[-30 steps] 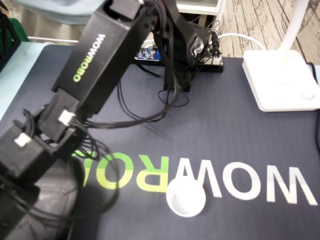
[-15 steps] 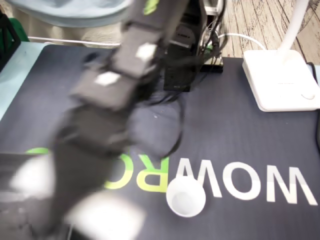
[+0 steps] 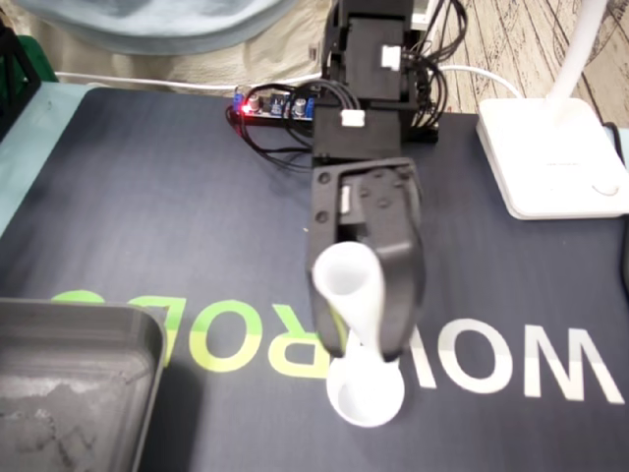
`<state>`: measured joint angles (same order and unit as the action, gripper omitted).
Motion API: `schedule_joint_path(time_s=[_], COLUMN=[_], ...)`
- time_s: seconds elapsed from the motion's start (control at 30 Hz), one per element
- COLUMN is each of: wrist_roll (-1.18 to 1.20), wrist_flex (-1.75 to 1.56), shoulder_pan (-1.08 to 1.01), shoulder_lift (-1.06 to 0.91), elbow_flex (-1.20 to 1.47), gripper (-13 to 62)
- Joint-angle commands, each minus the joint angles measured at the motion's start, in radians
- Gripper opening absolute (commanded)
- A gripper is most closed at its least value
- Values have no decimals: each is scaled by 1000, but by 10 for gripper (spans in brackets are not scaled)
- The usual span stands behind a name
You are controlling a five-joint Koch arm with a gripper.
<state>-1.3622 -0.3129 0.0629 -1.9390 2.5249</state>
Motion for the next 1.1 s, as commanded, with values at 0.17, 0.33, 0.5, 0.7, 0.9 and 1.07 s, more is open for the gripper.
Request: schedule_joint_path(time_s=[0.17,0.33,0.5,0.7,0.9,1.07], wrist_roll=[-195,-206,-213,-229,-229,-229], wrist_flex=[-221,-225,-259,-259,-261,-295], shoulder_pan=[8,9,12,2,6,11], shoulder_lift=[140,206,253,284,321,365], elbow_flex=[-117,-156,-167,-166,-167,-167], gripper=[59,59,59,59,60,63])
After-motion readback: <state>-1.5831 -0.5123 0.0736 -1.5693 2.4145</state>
